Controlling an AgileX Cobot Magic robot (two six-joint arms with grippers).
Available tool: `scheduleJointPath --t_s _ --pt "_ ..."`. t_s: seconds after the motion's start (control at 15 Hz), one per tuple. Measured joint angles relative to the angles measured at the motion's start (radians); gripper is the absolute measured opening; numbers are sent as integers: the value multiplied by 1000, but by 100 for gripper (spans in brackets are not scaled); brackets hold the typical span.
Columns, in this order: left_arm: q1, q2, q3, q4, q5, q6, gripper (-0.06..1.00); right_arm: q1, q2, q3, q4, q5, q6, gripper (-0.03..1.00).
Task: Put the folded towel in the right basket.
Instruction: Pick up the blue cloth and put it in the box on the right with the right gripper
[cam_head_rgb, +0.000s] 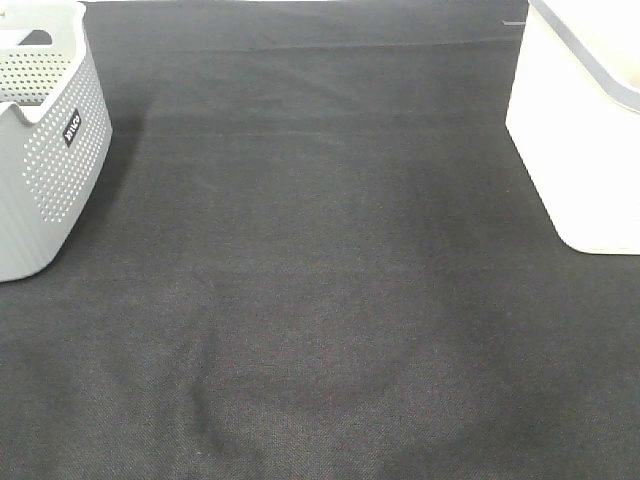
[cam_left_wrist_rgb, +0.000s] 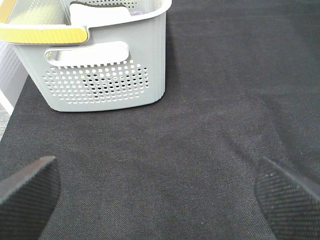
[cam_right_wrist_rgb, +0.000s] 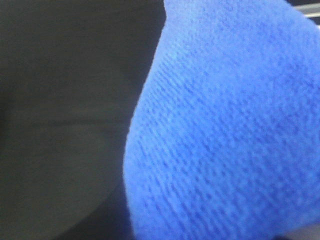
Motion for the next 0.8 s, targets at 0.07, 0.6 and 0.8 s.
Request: scheduleJointPath --t_s 0.07,0.6,0.8 --pt "0 0 0 0 0 0 99 -35 0 5 -47 1 0 20" --pt "0 0 0 0 0 0 99 -78 46 113 -231 9 8 20" --pt "0 0 0 0 0 0 99 -78 73 113 -239 9 47 63"
